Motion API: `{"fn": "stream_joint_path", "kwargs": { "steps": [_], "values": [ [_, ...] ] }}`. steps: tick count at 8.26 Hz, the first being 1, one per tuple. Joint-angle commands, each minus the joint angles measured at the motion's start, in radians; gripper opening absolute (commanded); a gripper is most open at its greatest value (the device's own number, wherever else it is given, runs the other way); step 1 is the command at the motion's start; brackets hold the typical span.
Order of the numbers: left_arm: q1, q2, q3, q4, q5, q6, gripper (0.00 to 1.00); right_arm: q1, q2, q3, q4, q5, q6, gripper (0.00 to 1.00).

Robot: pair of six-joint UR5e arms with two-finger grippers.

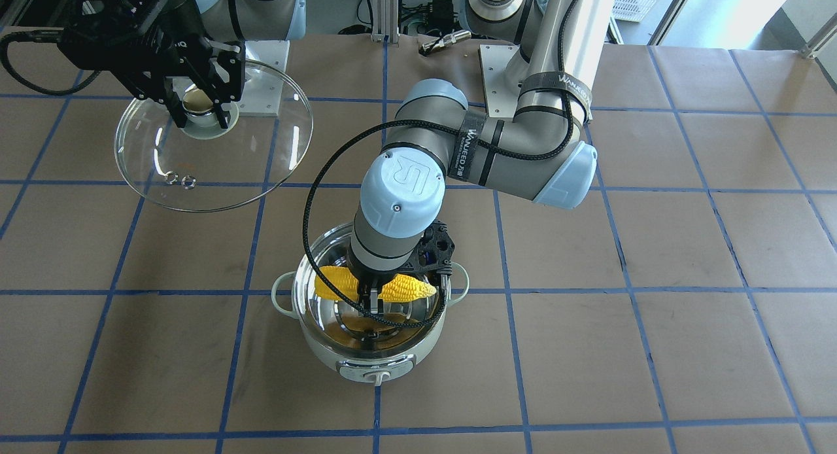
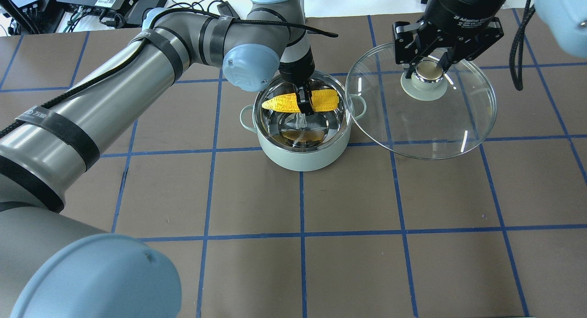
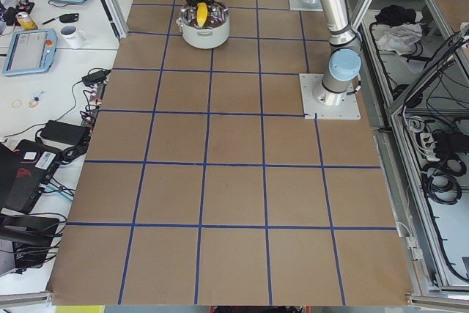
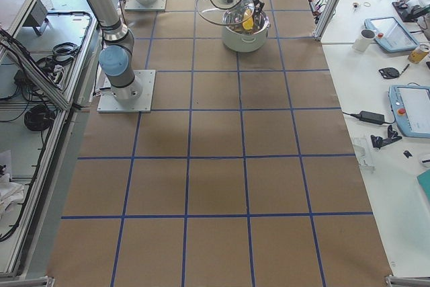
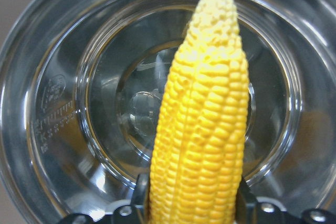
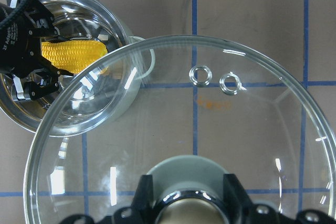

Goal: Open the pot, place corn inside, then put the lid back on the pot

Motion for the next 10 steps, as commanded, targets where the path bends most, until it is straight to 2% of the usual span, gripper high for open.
{"fn": "stream_joint_path", "kwargs": {
  "steps": [1,3,4,6,8,9,10],
  "values": [
    [0.002,0.002,0.009,0.001,0.002,0.015,0.93,-0.002,0.0,0.0,0.004,-0.002,-0.001,0.31],
    [0.009,0.046,0.014,-0.01,0.003,0.117,0.94,-0.002,0.0,0.0,0.006,-0.002,-0.001,0.31],
    [0.008,0.099,0.013,-0.014,0.009,0.221,0.95,-0.002,0.0,0.0,0.006,-0.003,-0.001,0.31],
    [0.011,0.181,-0.045,-0.081,0.078,0.542,1.0,-0.012,0.011,0.0,-0.003,-0.005,-0.001,0.31],
    [0.122,0.247,-0.064,-0.094,0.1,0.77,1.0,-0.014,0.056,-0.023,-0.017,-0.006,-0.008,0.31],
    [0.177,0.282,-0.067,-0.099,0.16,0.855,1.0,-0.009,0.073,-0.026,-0.053,0.006,-0.008,0.31],
    [0.216,0.316,-0.066,-0.135,0.167,1.015,1.0,0.01,0.113,-0.026,-0.096,0.008,0.013,0.31]
  ]
}}
